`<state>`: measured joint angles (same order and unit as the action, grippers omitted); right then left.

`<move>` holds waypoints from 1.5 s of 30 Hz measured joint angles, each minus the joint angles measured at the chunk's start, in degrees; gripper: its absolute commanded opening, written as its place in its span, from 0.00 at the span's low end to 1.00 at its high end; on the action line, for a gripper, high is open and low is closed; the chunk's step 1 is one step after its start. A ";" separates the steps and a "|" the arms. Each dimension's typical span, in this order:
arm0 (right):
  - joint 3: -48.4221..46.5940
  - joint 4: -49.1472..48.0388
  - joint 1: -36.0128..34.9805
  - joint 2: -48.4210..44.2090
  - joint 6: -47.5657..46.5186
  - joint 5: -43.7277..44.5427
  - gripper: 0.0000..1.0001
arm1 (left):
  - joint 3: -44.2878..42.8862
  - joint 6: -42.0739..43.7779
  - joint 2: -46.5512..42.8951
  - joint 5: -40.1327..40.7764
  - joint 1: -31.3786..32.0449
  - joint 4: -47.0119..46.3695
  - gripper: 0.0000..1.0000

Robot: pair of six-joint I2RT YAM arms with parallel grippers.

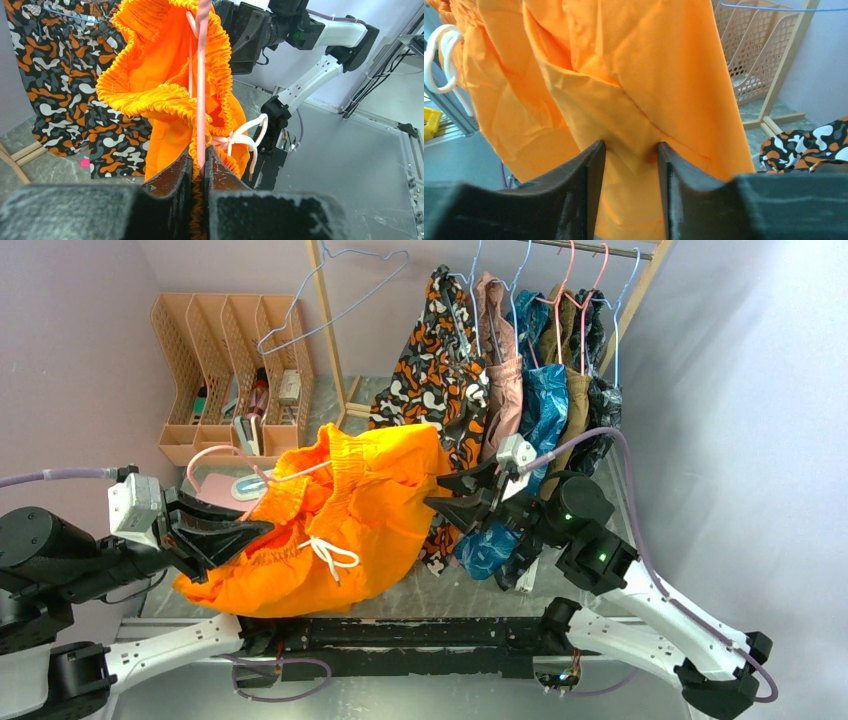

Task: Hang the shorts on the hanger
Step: Hang the shorts on the hanger.

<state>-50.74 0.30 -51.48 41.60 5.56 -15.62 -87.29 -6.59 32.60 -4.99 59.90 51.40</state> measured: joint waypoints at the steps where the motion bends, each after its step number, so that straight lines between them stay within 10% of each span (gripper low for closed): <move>1: 0.00 -0.02 0.00 0.33 -0.04 0.02 0.32 | -0.35 0.09 0.24 -0.02 0.00 0.20 0.07; 7: -1.81 1.42 0.00 1.55 -0.72 0.44 0.01 | -3.13 0.68 1.90 0.00 0.00 2.45 0.07; 19: -20.70 8.66 0.00 3.82 -1.77 3.89 0.00 | -3.89 1.44 2.08 0.07 0.00 6.51 0.07; 30: -17.33 21.42 0.00 9.88 0.09 15.76 0.00 | -1.14 1.40 0.37 -0.26 0.00 7.80 0.07; 36: -17.42 26.80 0.00 9.55 0.42 15.04 0.53 | -0.70 1.22 -2.56 -0.44 0.00 7.48 0.07; 45: -21.62 27.34 0.00 5.81 -0.92 5.62 0.60 | 5.22 -0.42 -5.75 1.53 0.00 6.29 0.07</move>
<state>-72.36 27.64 -51.48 47.42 4.64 -10.00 -82.06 -7.01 26.85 -3.46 59.90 57.69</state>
